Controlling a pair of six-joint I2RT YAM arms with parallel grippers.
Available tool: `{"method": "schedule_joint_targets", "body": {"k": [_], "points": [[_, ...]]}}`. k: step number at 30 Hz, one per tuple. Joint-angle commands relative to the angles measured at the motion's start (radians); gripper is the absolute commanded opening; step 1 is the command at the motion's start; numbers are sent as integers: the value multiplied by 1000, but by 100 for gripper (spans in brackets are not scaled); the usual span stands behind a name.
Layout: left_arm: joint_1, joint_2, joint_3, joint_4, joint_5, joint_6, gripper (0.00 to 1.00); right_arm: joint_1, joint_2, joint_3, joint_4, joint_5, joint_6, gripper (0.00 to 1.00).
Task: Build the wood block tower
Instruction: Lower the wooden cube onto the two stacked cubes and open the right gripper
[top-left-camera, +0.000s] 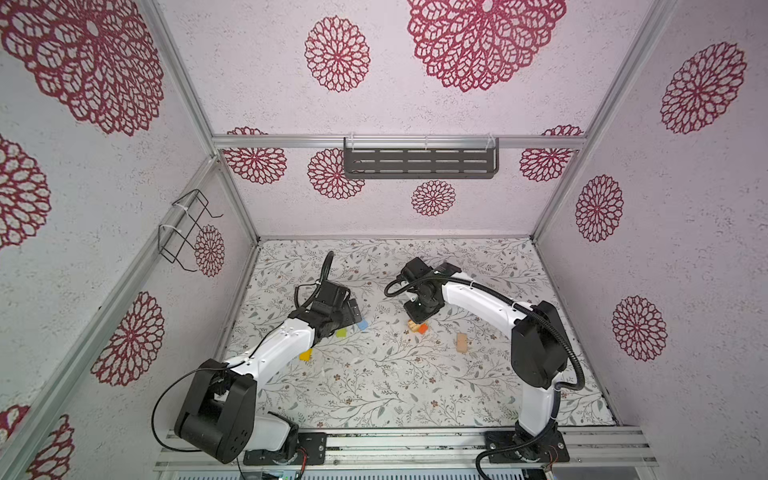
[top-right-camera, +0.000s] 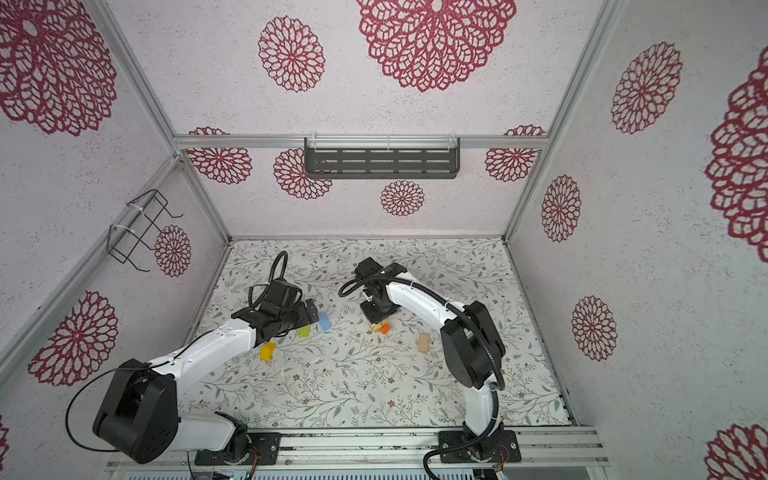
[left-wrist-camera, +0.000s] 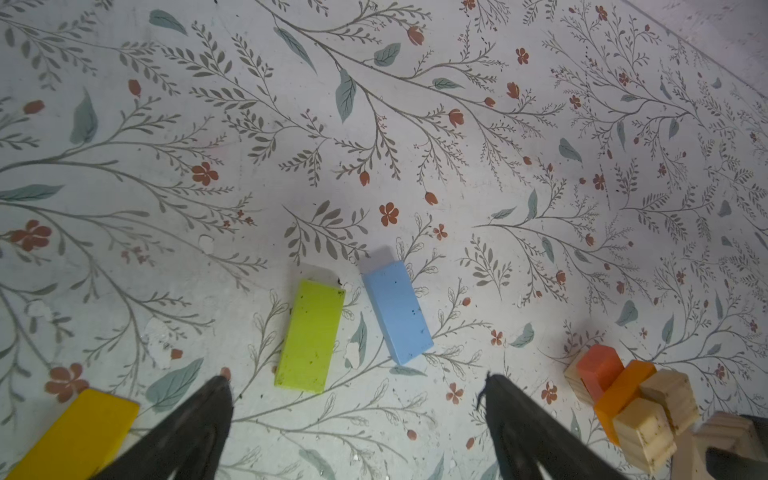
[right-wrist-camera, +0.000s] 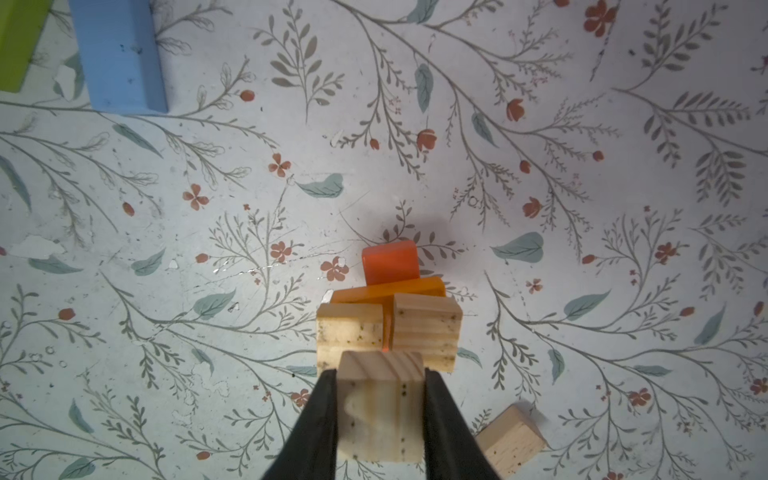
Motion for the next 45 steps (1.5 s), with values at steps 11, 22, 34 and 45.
{"method": "schedule_joint_targets", "body": {"k": [11,22,34,45], "points": [[15,41,-6,51,39,1,97,-11,11,26,1,-31,-11,32],[18,40,-9,53,39,1,97,-14,24,25,7,-25,-10,33],[22,42,-9,55,42,4,97,-20,36,28,9,-25,-11,36],[23,42,-8,55,43,1,97,-22,41,28,9,-13,-12,42]]}}
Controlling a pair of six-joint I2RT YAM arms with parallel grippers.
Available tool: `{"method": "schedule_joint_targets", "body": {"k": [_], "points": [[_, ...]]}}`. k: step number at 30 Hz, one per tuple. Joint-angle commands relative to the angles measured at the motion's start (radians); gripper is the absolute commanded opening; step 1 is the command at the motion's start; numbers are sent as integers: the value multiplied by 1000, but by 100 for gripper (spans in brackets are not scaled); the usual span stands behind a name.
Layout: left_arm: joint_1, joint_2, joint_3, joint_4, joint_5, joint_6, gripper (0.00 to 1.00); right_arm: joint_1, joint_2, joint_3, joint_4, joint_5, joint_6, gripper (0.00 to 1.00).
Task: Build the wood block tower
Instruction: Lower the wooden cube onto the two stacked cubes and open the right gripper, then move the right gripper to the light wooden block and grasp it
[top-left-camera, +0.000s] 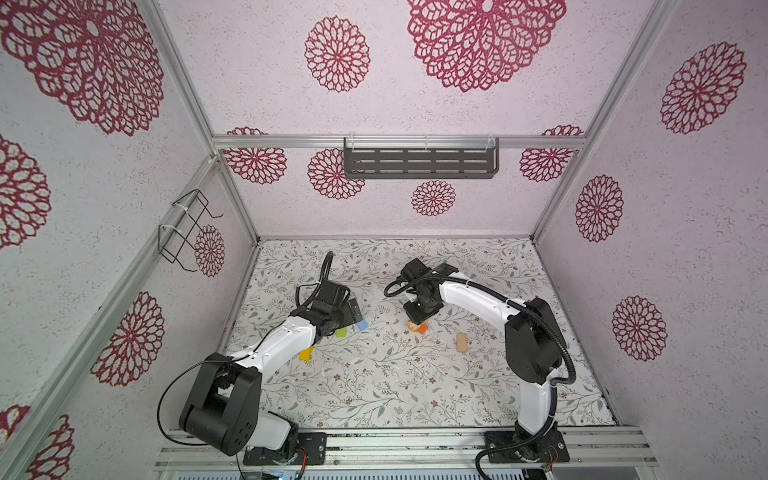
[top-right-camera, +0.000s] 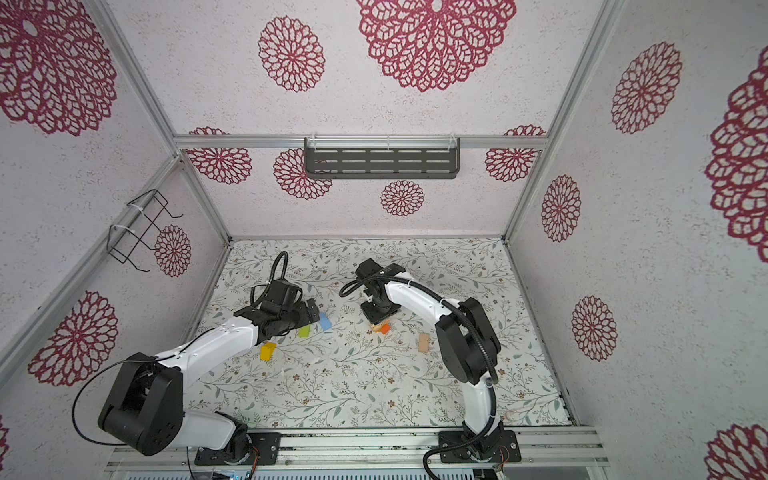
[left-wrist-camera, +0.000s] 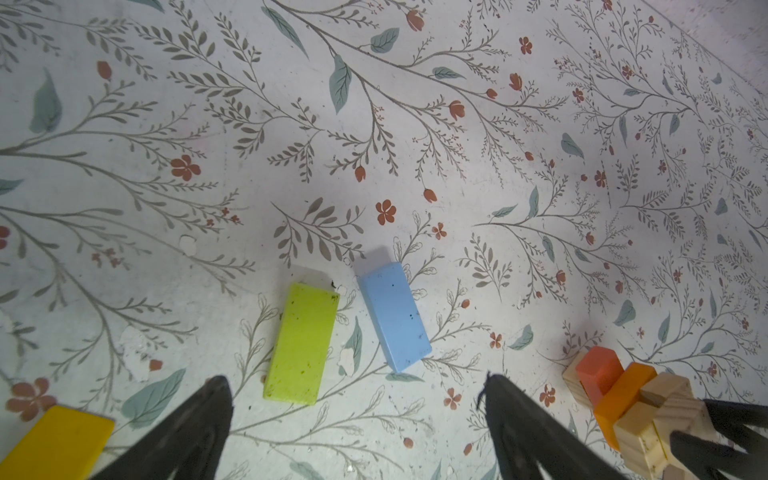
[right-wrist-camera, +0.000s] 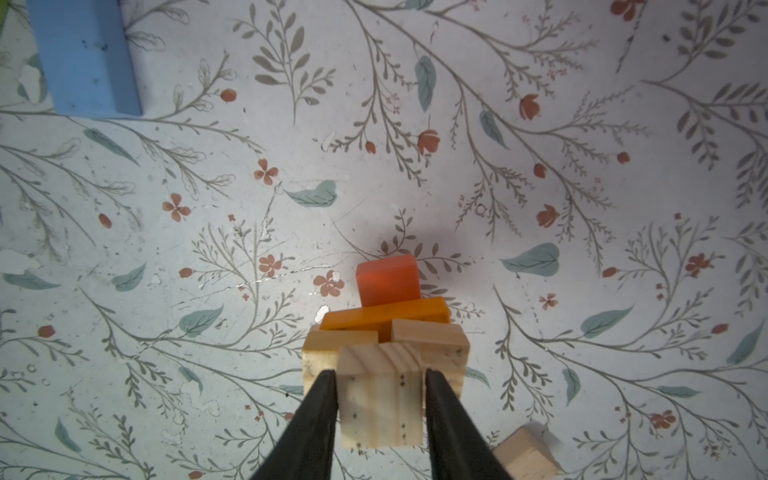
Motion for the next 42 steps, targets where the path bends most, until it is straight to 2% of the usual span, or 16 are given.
{"method": "schedule_joint_targets", "body": {"k": [1,10,19,23,30,37,42], "points": [[8,5,-9,26,4,2,97,-11,-1,29,-12,9,-12,43],[8,-4,-6,14,5,2,97,-10,-26,32,-10,14,-8,48],[8,-45,11,-66,-15,3,100,-10,-155,-3,28,66,31,50],[8,-83,16,-122,-37,3,94,-14,-240,-44,62,99,61,55],[10,-119,2,-179,-76,-1,72,-41,-391,-185,136,108,121,64],[14,-46,11,-193,-73,-3,71,-108,-543,-359,206,77,170,68],[18,21,38,-197,-69,0,72,-198,-615,-489,223,58,237,70]]}}
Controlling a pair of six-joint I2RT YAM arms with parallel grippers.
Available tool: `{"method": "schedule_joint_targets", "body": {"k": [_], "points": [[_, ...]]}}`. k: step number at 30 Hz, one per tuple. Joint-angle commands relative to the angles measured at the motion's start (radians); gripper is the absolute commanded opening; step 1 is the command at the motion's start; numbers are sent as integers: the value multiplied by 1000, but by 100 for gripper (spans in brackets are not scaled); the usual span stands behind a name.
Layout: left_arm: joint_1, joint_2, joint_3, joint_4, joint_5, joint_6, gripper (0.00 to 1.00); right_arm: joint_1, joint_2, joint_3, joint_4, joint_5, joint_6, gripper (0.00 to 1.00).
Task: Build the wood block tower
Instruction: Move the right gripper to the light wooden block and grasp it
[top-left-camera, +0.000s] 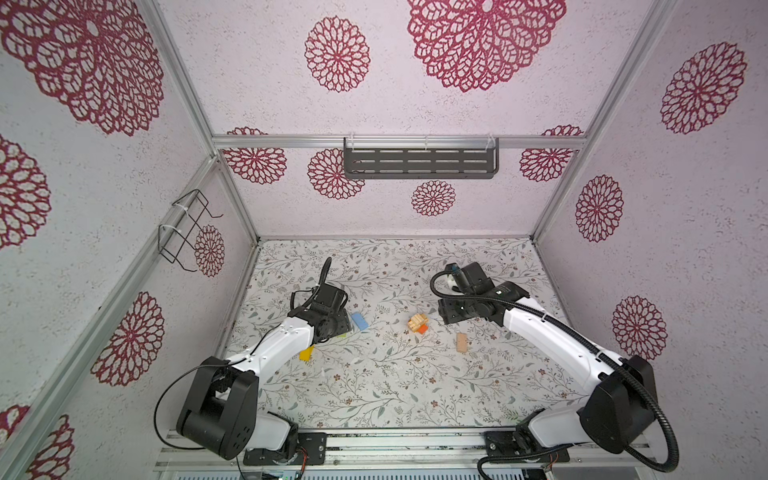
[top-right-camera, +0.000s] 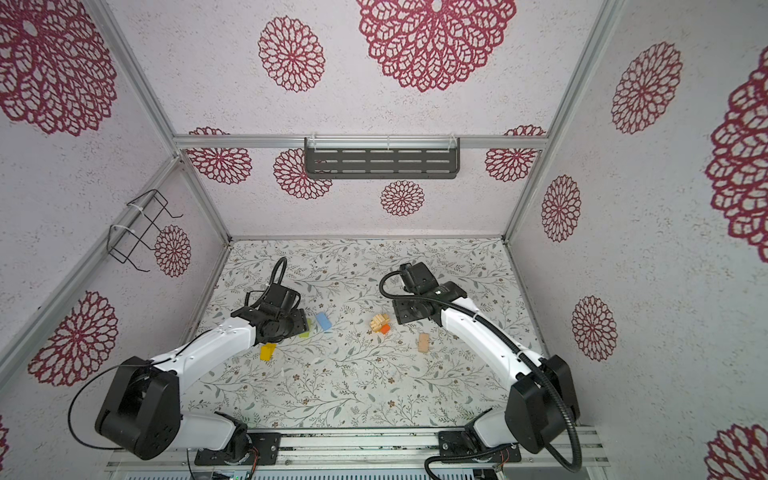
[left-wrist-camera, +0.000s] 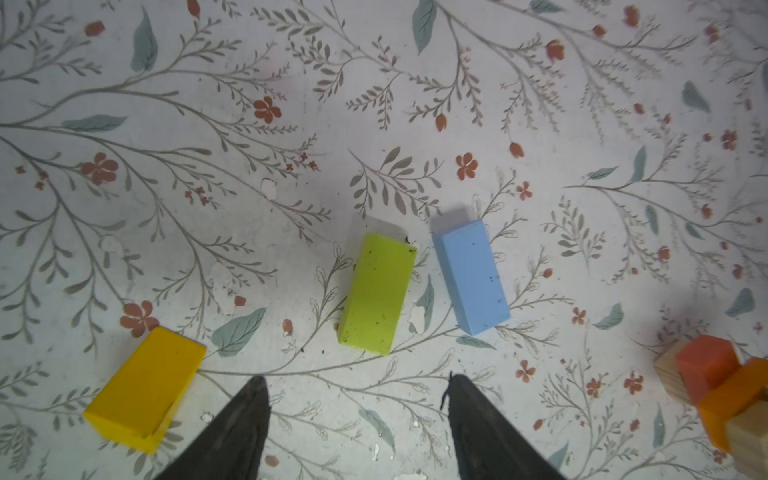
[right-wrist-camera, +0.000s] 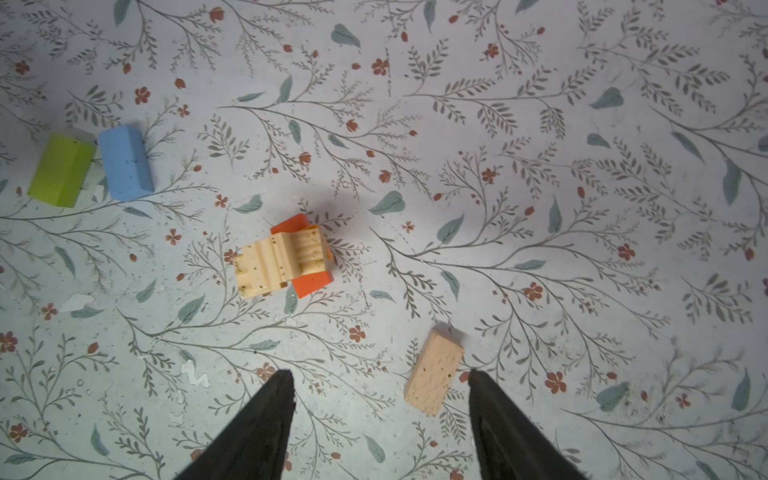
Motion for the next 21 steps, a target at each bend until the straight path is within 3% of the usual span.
{"method": "schedule_joint_targets", "body": {"k": [1,7,12,21], "points": [[9,22,34,-11,-8,-1,74,-54,-59,-70,29,-10,80,70],[7,14,24,11,3,-8,92,-127,-103,-246,97,-15,146,68],[4,-18,-2,23,-2,-10,99,-130,-58,-311,154,-31,177,57],[0,-64,-58,53,-12,-13,97,-124,37,-332,202,-58,193,49]]}}
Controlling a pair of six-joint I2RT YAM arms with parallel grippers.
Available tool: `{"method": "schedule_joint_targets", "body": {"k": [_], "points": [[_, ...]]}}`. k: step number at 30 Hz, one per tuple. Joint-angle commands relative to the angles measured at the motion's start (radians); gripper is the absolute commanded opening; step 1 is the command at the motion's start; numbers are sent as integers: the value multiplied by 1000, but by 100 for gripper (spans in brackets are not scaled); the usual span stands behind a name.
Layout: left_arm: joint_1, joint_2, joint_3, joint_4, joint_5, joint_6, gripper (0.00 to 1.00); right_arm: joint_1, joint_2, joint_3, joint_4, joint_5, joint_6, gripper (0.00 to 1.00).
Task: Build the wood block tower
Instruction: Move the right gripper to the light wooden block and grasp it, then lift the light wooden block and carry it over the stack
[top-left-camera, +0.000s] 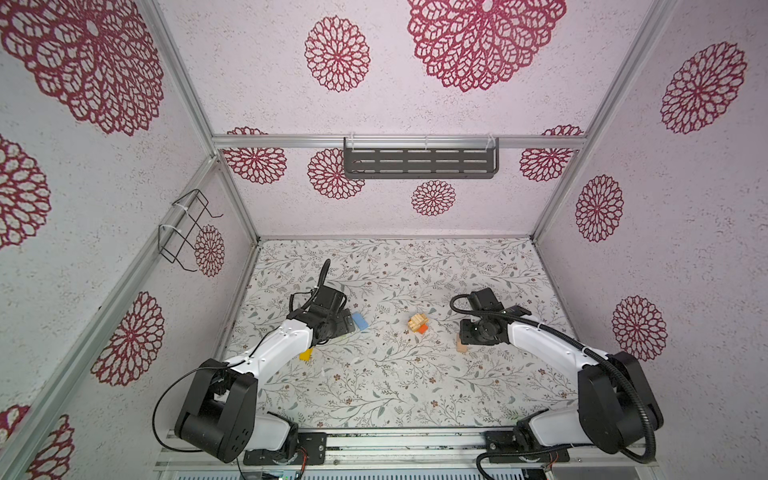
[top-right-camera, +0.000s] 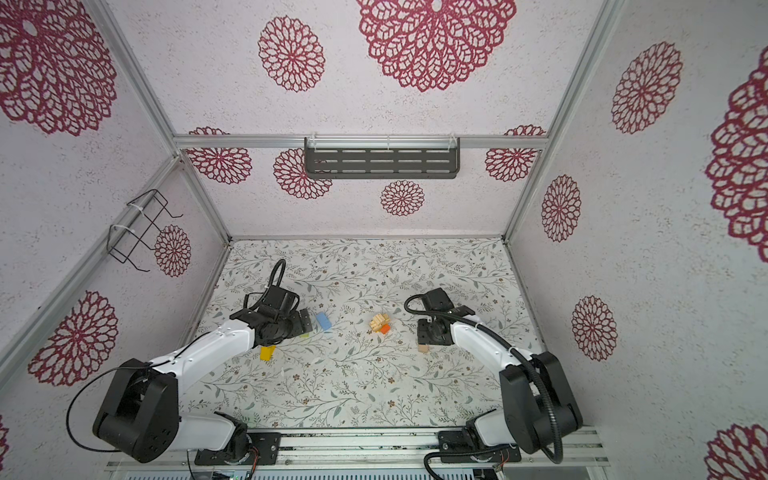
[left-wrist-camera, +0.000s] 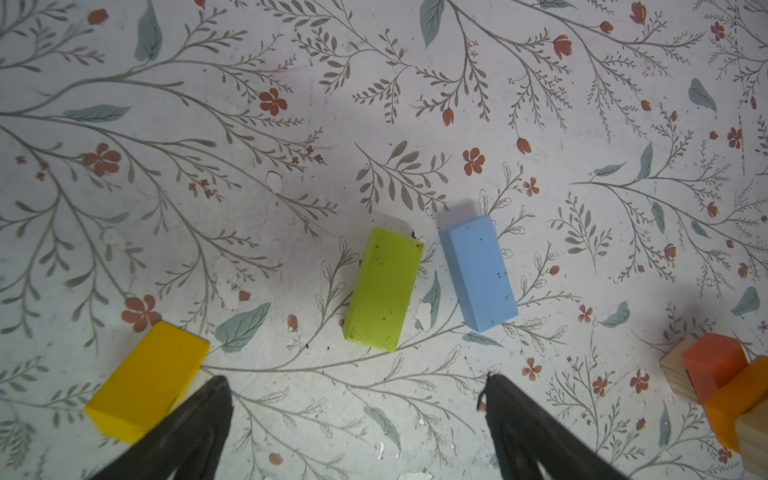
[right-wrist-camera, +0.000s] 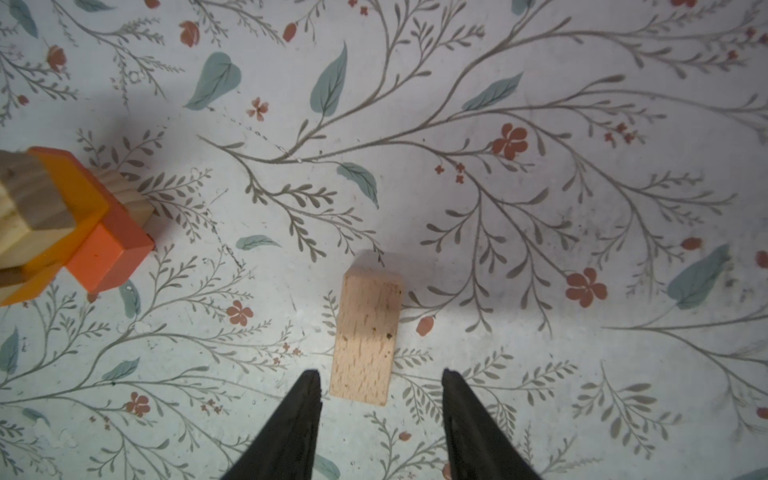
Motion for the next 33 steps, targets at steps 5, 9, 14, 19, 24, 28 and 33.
{"method": "schedule_joint_targets", "body": {"k": [5,9,14,19,24,28,33], "points": [[-1,-25,-27,39,-15,-2,97,21,53,-9,30,-28,28,44],[-1,-35,-25,40,-21,7,97,37,81,-9,29,-20,34,44],[1,-46,-25,41,-19,10,97,53,113,-5,38,-11,42,44],[3,-60,-32,44,-25,9,97,61,135,2,28,-7,34,44],[5,-76,-41,44,-27,11,97,69,143,3,13,2,26,40],[8,-84,-44,42,-27,10,97,71,138,9,-8,26,18,36],[9,-105,-44,32,-27,8,97,72,129,32,-42,39,-1,30]]}}
